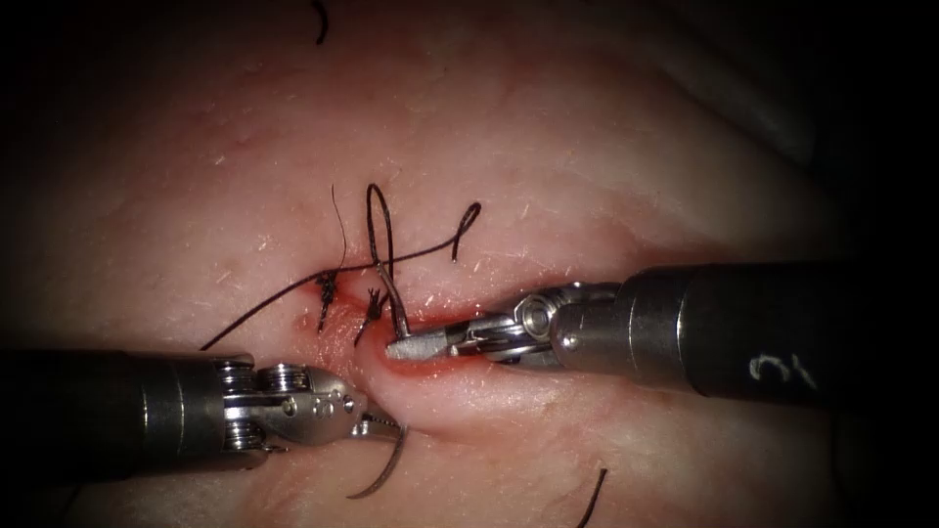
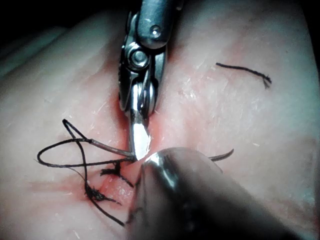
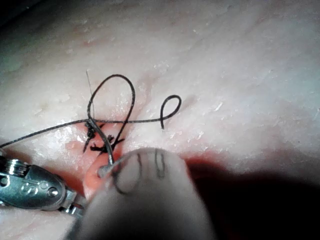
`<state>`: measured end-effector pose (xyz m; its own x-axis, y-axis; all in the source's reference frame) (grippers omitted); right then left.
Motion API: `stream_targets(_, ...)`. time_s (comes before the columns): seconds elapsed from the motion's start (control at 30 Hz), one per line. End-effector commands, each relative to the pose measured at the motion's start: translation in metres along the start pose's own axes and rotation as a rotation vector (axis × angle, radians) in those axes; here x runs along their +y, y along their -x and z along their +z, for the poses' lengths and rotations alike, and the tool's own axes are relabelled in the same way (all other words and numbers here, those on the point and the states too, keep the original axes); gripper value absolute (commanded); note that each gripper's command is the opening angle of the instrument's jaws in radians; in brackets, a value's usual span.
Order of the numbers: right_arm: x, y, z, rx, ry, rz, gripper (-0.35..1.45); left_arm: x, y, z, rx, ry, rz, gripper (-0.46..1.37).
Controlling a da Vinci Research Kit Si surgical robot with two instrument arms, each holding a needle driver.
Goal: Wound Closure
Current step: Throw the needle through the skin below the cut, then extract the needle from the tissue using the left gripper
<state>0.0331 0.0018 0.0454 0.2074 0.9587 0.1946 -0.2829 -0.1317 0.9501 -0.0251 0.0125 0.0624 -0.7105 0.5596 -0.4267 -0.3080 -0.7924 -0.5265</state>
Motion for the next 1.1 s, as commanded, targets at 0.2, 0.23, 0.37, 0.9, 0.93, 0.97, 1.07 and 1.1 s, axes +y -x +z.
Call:
stream_targets(0.2,0.0009,-0.0017,-0.0011,0.100,0.055,-0.289,0.40,0.0003,0.0001,-0.0002,0.005,0.004,0.006,-0.34)
stream_targets(0.23,0.0010,-0.0021,-0.0013,0.113,0.067,-0.318,0.55,0.0004,0.0002,-0.0002,0.005,0.004,0.006,-0.34)
stream_targets(0.37,0.0011,-0.0045,-0.0027,0.170,0.096,-0.463,0.97,0.0005,0.0003,-0.0004,0.005,0.006,0.013,-0.34)
stream_targets(0.9,0.0013,-0.0077,-0.0083,0.312,0.193,-0.666,0.90,0.0001,-0.0003,-0.0014,0.146,-0.026,0.271,0.64)
stream_targets(0.93,0.0015,-0.0078,-0.0093,0.318,0.195,-0.668,0.87,0.0002,-0.0004,-0.0015,0.166,-0.028,0.296,0.68)
stream_targets(0.97,0.0015,-0.0078,-0.0099,0.322,0.196,-0.666,0.84,0.0003,-0.0005,-0.0015,0.182,-0.025,0.311,0.72)
stream_targets(1.07,0.0018,-0.0077,-0.0119,0.340,0.192,-0.667,0.74,0.0004,-0.0008,-0.0015,0.231,-0.003,0.343,0.99)
stream_targets(1.1,0.0018,-0.0077,-0.0122,0.345,0.190,-0.666,0.71,0.0004,-0.0008,-0.0015,0.237,-0.003,0.348,1.03)
